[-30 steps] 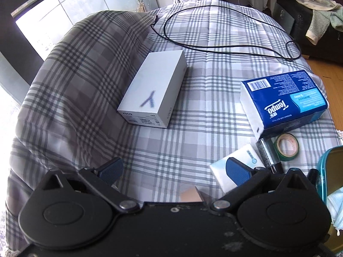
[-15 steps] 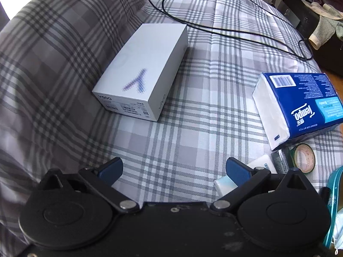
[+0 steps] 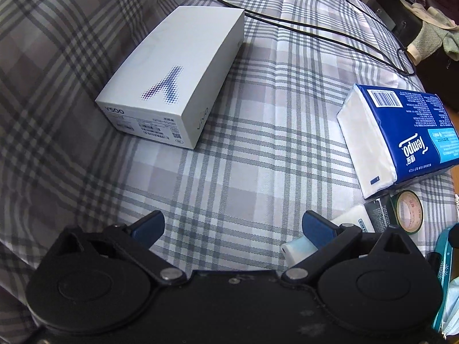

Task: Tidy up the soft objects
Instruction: 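Grasp the green-edged tape roll with the right gripper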

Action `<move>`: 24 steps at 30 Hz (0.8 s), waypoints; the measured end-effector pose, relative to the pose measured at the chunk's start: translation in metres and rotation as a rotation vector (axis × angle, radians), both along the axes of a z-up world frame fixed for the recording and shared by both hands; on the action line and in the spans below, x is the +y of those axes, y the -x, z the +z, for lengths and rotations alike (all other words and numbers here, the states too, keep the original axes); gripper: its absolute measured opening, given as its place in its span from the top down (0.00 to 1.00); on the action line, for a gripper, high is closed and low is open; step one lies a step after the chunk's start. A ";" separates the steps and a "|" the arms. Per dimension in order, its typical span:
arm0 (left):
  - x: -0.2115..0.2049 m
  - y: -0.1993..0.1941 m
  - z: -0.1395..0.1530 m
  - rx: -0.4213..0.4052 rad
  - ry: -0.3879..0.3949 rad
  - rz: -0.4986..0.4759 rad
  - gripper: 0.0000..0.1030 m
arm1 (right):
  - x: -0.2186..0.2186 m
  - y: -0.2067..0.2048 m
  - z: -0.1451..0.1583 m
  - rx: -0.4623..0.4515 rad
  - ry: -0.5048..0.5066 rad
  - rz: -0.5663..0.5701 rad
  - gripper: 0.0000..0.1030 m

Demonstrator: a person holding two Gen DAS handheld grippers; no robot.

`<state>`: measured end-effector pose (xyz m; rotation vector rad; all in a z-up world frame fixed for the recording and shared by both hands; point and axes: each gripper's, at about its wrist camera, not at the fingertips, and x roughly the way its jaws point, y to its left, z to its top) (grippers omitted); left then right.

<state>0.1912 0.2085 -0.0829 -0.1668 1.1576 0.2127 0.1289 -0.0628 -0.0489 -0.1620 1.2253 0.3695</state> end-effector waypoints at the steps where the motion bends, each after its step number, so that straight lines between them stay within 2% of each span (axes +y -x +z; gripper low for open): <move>1: 0.003 0.000 0.000 0.003 0.008 0.014 0.01 | 0.002 -0.002 -0.002 0.002 -0.004 -0.002 0.45; 5: 0.009 0.001 -0.003 0.003 0.021 0.040 0.01 | 0.009 -0.009 -0.009 0.005 0.002 -0.025 0.45; 19: 0.008 -0.003 -0.013 0.026 0.016 0.018 0.01 | 0.029 -0.025 -0.033 0.010 0.038 -0.053 0.45; 24: 0.008 -0.003 -0.014 0.029 0.016 0.013 0.01 | 0.031 -0.030 -0.042 0.004 0.080 -0.055 0.45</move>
